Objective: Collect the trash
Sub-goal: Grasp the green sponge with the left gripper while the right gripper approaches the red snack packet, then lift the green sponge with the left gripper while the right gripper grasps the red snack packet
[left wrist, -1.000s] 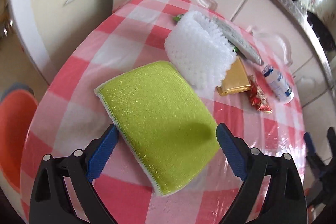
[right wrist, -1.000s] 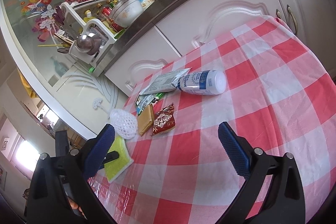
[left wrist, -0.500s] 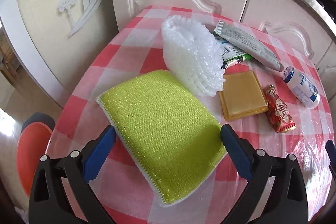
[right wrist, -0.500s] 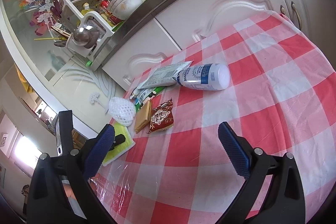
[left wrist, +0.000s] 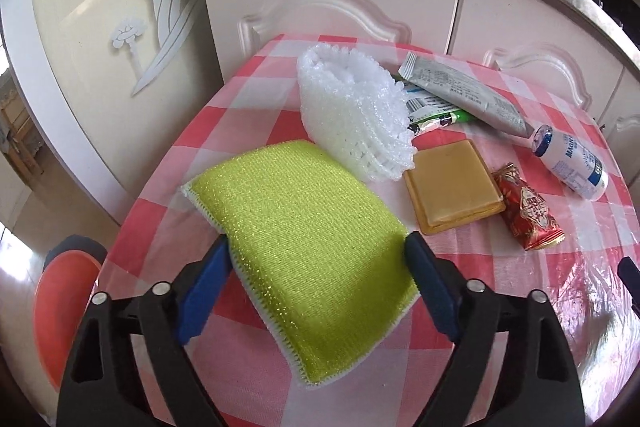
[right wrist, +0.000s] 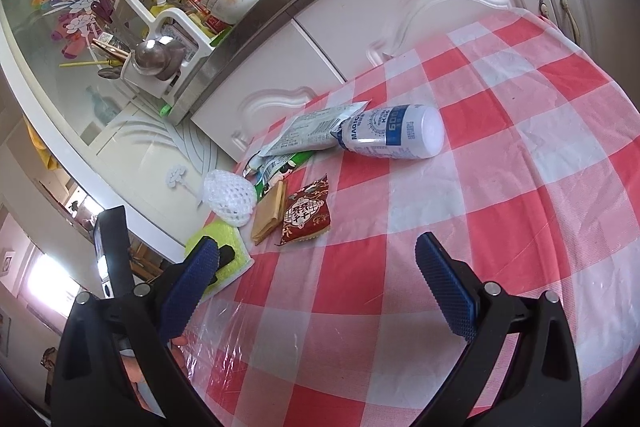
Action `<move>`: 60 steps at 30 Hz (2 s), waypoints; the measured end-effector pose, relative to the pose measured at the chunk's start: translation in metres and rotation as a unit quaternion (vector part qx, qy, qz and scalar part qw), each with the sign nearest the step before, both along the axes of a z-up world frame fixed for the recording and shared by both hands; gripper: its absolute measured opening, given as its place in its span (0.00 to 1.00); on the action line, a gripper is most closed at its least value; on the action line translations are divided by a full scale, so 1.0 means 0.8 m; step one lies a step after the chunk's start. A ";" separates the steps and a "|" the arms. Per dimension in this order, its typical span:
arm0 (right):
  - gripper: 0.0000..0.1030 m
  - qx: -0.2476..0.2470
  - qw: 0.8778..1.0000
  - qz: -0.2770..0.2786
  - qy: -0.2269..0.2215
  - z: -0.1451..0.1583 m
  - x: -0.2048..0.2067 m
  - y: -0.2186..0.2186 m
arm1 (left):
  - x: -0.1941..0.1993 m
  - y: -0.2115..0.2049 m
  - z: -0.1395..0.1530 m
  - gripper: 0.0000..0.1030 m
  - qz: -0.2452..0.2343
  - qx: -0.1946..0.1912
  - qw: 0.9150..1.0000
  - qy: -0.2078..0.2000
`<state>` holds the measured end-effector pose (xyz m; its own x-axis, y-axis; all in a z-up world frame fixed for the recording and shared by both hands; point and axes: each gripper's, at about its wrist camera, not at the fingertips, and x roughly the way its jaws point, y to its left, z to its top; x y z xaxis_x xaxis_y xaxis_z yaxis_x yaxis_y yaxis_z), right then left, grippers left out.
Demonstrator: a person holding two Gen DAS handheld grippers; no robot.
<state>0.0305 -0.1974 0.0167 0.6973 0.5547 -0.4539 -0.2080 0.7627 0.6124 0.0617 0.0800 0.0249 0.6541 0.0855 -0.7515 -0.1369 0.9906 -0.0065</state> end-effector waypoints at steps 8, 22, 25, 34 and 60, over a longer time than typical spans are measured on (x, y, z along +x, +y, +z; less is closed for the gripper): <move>0.96 -0.052 0.998 0.018 0.002 0.000 0.003 0.027 | -0.017 0.016 0.009 0.52 0.000 -0.030 0.999 -0.030; 0.96 -0.177 0.984 0.033 0.002 0.001 0.044 0.097 | -0.038 0.034 0.018 0.33 -0.032 -0.102 0.992 -0.065; 0.94 -0.187 0.982 0.032 0.008 -0.001 0.061 0.103 | -0.039 0.035 0.015 0.33 -0.046 -0.118 0.990 -0.068; 0.73 -0.208 0.977 0.036 0.039 -0.013 0.093 0.115 | -0.033 0.040 0.003 0.39 -0.072 -0.158 0.983 -0.059; 0.44 -0.224 0.974 0.009 0.013 -0.009 0.034 0.111 | -0.081 0.057 0.008 0.26 -0.098 -0.208 0.970 -0.076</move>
